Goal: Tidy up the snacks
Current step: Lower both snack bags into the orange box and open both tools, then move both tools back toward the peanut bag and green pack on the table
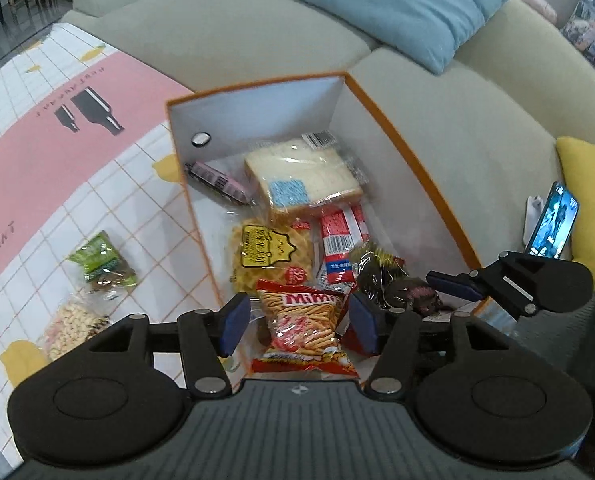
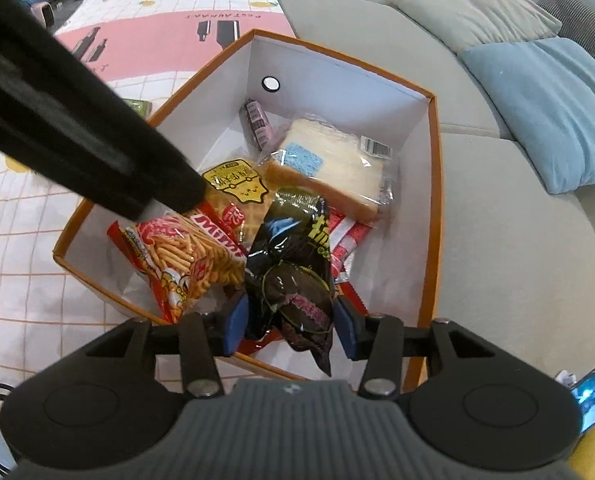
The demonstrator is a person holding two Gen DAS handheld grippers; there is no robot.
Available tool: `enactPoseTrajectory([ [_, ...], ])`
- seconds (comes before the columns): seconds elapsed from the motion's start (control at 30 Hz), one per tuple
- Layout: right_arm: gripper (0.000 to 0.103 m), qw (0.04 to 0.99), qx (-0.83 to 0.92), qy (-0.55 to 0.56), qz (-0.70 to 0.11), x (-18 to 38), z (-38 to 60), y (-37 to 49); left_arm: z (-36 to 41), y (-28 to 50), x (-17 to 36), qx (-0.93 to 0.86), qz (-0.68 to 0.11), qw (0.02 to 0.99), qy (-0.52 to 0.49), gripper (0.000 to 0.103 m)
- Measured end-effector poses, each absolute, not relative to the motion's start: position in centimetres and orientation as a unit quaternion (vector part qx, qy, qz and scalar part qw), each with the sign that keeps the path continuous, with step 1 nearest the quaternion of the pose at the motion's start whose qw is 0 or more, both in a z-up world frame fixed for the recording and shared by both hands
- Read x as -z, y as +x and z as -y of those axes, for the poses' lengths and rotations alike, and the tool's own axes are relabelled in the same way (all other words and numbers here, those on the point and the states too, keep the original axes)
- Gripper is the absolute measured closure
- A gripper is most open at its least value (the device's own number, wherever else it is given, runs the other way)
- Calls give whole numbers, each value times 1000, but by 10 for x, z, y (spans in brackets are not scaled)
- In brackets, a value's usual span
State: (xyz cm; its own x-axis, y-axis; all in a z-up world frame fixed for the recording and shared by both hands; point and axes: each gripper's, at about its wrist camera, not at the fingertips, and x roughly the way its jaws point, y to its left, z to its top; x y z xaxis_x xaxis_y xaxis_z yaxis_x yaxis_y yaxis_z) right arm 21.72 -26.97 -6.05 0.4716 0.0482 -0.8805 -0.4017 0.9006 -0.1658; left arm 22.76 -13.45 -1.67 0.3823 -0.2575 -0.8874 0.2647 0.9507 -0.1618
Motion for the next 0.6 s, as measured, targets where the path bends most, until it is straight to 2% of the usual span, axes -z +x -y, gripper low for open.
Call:
enactPoseTrajectory([
  [0.27, 54, 854, -120, -184, -473, 37, 254, 209, 95, 197, -6, 140, -500, 854, -23, 34],
  [0.6, 54, 909, -108, -117, -386, -4, 213, 170, 32, 149, -29, 81, -442, 893, -30, 34],
])
